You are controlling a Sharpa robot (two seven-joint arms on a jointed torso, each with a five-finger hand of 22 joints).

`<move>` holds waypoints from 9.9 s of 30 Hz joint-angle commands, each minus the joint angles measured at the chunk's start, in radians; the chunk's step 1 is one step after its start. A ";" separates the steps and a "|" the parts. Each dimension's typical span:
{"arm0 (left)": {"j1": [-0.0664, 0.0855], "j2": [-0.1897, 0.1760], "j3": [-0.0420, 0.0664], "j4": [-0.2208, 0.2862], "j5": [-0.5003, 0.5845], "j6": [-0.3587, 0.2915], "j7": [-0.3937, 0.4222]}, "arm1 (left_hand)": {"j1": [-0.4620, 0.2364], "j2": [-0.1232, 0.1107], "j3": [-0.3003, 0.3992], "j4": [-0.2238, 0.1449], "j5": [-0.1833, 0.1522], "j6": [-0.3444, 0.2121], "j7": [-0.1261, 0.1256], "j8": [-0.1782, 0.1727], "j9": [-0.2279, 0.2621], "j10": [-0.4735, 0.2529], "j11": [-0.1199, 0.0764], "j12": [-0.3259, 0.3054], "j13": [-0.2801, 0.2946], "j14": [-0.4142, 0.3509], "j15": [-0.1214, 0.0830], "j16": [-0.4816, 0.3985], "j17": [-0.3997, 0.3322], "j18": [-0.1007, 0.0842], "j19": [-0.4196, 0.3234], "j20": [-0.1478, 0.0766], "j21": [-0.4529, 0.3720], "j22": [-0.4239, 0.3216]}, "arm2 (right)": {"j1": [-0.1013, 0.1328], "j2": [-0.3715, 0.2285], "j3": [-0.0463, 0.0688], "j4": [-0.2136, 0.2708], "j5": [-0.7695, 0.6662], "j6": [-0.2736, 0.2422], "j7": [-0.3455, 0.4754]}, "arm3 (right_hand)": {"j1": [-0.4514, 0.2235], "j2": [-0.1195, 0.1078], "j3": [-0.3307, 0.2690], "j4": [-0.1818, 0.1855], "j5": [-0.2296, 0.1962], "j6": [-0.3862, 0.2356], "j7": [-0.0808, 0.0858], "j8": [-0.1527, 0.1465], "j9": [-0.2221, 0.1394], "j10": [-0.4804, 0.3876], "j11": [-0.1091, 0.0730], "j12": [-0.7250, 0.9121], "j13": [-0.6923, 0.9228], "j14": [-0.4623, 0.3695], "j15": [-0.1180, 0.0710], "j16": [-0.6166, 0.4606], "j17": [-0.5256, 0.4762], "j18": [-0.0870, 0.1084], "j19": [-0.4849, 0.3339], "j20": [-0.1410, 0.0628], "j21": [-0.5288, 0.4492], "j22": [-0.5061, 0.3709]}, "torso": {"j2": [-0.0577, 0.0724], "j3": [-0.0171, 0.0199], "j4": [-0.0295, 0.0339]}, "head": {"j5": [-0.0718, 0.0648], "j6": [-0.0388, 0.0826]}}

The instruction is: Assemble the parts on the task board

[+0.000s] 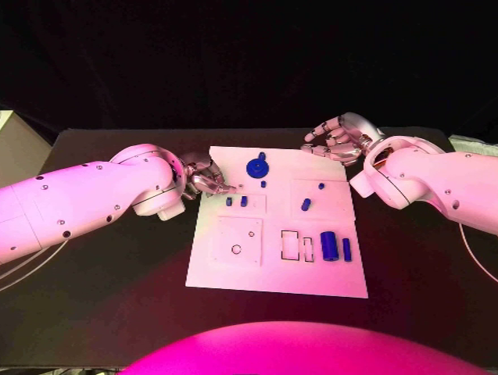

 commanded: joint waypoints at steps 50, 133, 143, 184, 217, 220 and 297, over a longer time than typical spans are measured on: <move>-0.036 0.021 -0.003 -0.007 -0.056 0.047 -0.028 | 0.104 0.071 0.004 -0.018 0.001 0.015 -0.034 0.105 -0.015 0.039 -0.031 0.023 0.022 0.076 -0.020 0.019 0.187 0.009 0.023 -0.016 0.013 0.024 | -0.005 -0.003 0.000 0.001 -0.005 0.014 0.010 | -0.010 0.003 0.006 -0.002 0.005 -0.005 0.001 0.004 -0.001 -0.006 0.000 -0.001 0.053 0.082 0.004 -0.004 0.184 0.006 0.015 0.003 0.001 0.110 | 0.002 0.0007 -0.0005 | -0.002 0.000; 0.132 0.202 -0.014 -0.329 0.267 0.684 -0.114 | -0.007 0.113 0.454 -0.350 0.002 -0.019 -0.021 0.168 -0.044 0.023 -0.022 0.007 0.002 0.072 -0.013 0.018 0.184 0.011 0.005 -0.009 0.010 0.030 | -0.011 0.014 -0.002 -0.014 -0.007 0.030 0.002 | -0.007 0.003 0.011 -0.004 0.019 -0.004 0.001 0.006 -0.001 -0.005 0.000 0.001 0.053 0.082 0.003 -0.005 0.184 0.006 0.016 0.002 0.001 0.111 | 0.000 0.0025 -0.0004 | -0.001 0.000; 0.147 0.257 -0.038 -0.364 0.214 0.658 -0.150 | -0.069 0.136 0.477 -0.404 0.027 -0.002 -0.021 0.162 -0.047 0.046 -0.023 0.027 0.032 0.083 -0.013 0.034 0.209 0.005 0.025 -0.008 0.033 0.058 | -0.011 0.020 -0.002 -0.016 -0.007 0.028 0.002 | -0.007 0.003 0.012 -0.004 0.021 -0.004 0.001 0.007 -0.001 -0.005 0.000 0.001 0.053 0.082 0.003 -0.005 0.183 0.006 0.016 0.002 0.000 0.110 | 0.000 0.0017 -0.0001 | 0.006 0.000; 0.147 0.269 -0.069 -0.310 0.070 0.561 -0.150 | -0.145 0.142 0.475 -0.462 0.188 0.022 -0.025 0.173 -0.041 0.096 -0.029 0.054 0.074 0.100 -0.019 0.059 0.253 -0.002 0.049 -0.014 0.059 0.090 | -0.011 0.023 -0.002 -0.016 -0.007 0.029 0.004 | -0.007 0.003 0.012 -0.004 0.021 -0.004 0.001 0.007 -0.001 -0.005 0.000 0.001 0.053 0.082 0.003 -0.005 0.183 0.006 0.016 0.002 0.000 0.110 | 0.003 -0.0001 -0.0013 | 0.010 0.000; 0.136 0.264 -0.071 -0.290 0.034 0.564 -0.120 | -0.139 0.140 0.461 -0.464 0.211 0.026 -0.026 0.169 -0.046 0.101 -0.030 0.056 0.079 0.103 -0.019 0.063 0.259 -0.003 0.050 -0.015 0.060 0.091 | -0.011 0.023 -0.002 -0.015 -0.007 0.029 0.006 | -0.007 0.003 0.012 -0.004 0.021 -0.004 0.001 0.007 -0.001 -0.005 0.000 0.001 0.053 0.082 0.003 -0.005 0.183 0.006 0.016 0.002 0.000 0.110 | 0.001 0.0003 -0.0007 | 0.008 0.000; 0.135 0.264 -0.071 -0.292 0.031 0.562 -0.118 | -0.139 0.140 0.461 -0.464 0.211 0.026 -0.026 0.169 -0.046 0.101 -0.030 0.056 0.079 0.103 -0.019 0.063 0.259 -0.003 0.050 -0.015 0.060 0.091 | -0.011 0.024 -0.002 -0.015 -0.007 0.029 0.006 | -0.007 0.003 0.012 -0.004 0.021 -0.004 0.001 0.007 -0.001 -0.005 0.000 0.001 0.053 0.082 0.003 -0.005 0.183 0.006 0.016 0.002 0.000 0.110 | 0.002 0.0004 -0.0006 | 0.007 0.000; 0.115 0.284 -0.102 -0.299 0.034 0.514 -0.138 | -0.177 0.137 0.387 -0.414 0.358 0.069 -0.046 0.177 -0.059 0.184 -0.045 0.117 0.203 0.104 -0.029 0.065 0.263 -0.011 0.075 -0.023 0.079 0.120 | -0.012 0.025 -0.002 -0.016 -0.007 0.032 0.007 | -0.007 0.000 0.016 -0.004 0.027 -0.004 0.001 0.008 -0.001 -0.005 0.000 0.002 0.052 0.082 0.003 -0.005 0.184 0.006 0.017 0.002 -0.001 0.110 | 0.001 0.0008 -0.0005 | -0.001 0.000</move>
